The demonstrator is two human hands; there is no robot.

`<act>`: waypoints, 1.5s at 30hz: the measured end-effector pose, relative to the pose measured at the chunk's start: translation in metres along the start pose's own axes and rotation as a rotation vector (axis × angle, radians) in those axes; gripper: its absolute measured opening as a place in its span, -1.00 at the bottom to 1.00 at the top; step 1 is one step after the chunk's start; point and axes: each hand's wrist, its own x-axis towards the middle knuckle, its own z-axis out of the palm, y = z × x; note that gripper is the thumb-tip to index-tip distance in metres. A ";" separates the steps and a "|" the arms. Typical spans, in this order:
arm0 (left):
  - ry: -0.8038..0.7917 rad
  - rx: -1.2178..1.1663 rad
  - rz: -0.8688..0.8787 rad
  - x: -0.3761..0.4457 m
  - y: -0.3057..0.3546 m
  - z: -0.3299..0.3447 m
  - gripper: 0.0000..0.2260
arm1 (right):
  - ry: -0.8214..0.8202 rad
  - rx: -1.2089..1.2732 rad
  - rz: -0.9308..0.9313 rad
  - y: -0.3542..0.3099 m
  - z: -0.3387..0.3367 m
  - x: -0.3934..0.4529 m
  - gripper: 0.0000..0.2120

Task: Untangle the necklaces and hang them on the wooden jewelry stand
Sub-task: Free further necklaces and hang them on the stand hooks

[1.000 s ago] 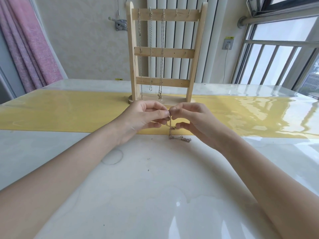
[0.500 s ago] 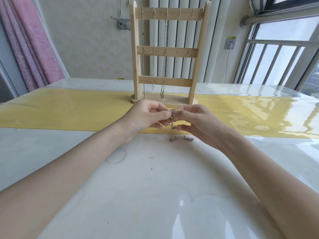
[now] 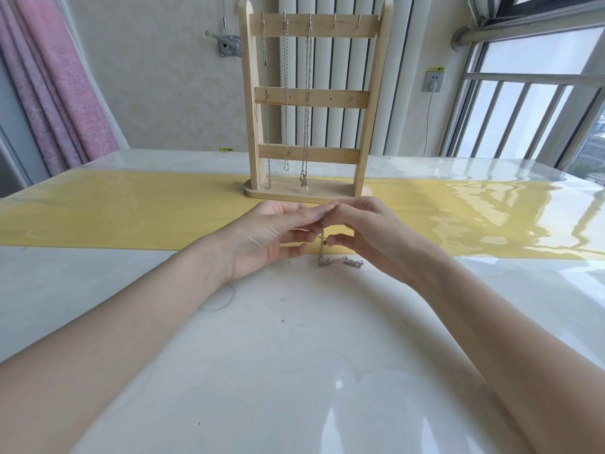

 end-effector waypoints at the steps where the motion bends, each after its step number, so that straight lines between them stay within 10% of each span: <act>1: -0.008 -0.043 -0.005 0.001 -0.001 0.000 -0.67 | -0.014 0.020 -0.003 -0.001 0.001 0.000 -0.83; 8: 0.023 -0.200 -0.009 0.005 -0.002 -0.001 -0.90 | -0.003 0.118 0.025 0.002 0.001 0.001 -0.89; 13: 0.180 -0.022 0.004 0.008 -0.006 -0.002 -0.90 | 0.261 0.055 -0.049 0.005 0.006 0.004 -0.75; 22: 0.340 0.223 0.196 0.007 -0.006 0.001 -0.89 | 0.225 -0.056 -0.133 0.001 0.010 0.001 -0.71; 45: 0.113 0.507 0.144 0.003 -0.002 -0.006 -0.81 | 0.076 -0.258 -0.091 -0.002 0.012 -0.001 -0.71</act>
